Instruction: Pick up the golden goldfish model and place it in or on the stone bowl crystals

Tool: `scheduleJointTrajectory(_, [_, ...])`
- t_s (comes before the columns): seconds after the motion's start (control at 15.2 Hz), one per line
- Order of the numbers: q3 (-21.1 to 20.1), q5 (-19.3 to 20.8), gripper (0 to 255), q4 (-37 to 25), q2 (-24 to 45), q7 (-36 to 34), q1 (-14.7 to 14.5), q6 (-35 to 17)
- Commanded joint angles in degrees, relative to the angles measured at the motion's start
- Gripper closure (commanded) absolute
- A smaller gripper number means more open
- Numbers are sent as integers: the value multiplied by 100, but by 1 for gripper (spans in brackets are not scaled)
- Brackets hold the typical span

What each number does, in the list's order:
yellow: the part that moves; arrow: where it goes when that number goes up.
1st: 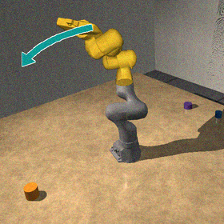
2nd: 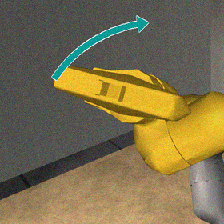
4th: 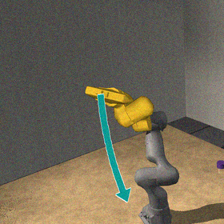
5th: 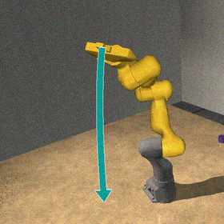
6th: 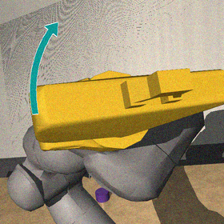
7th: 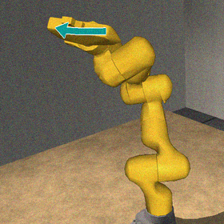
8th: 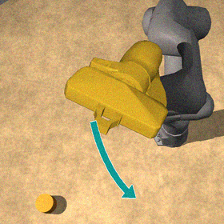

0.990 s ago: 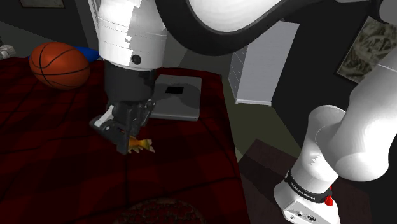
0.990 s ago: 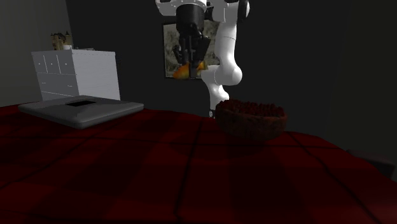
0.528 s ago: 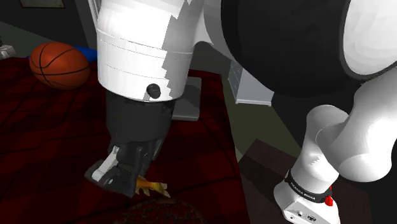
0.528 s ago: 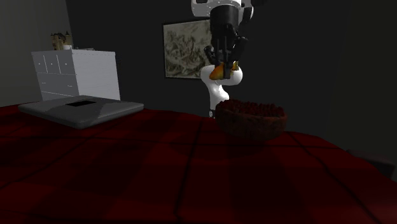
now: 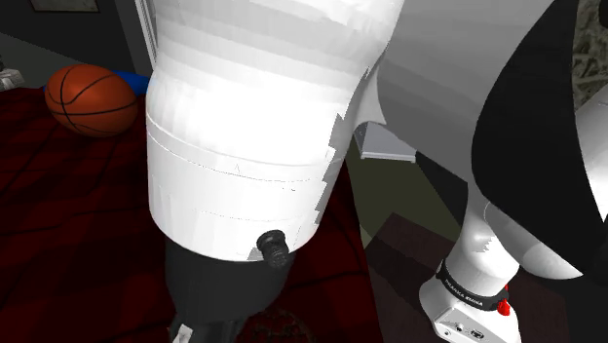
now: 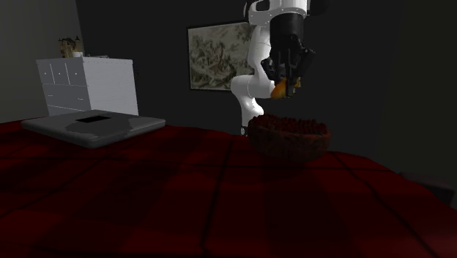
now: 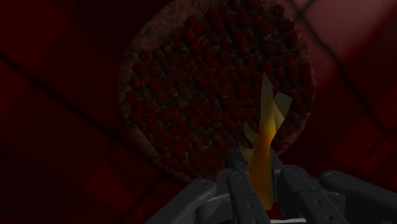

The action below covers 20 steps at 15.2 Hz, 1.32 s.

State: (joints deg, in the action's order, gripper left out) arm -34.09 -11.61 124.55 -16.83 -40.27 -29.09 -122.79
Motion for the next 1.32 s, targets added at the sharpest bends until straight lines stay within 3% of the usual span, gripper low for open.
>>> scheduleJointTrajectory(0.0, [-39,11,255,123,50,-21,-1,-173])
scheduleJointTrajectory(0.46, [-145,53,255,528,230,-61,4,-742])
scheduleJointTrajectory(0.92, [-145,53,255,528,230,-61,4,-742])
scheduleJointTrajectory(0.99, [-145,53,0,528,230,-61,4,-742])
scheduleJointTrajectory(1.25, [-145,53,0,528,230,-61,4,-742])
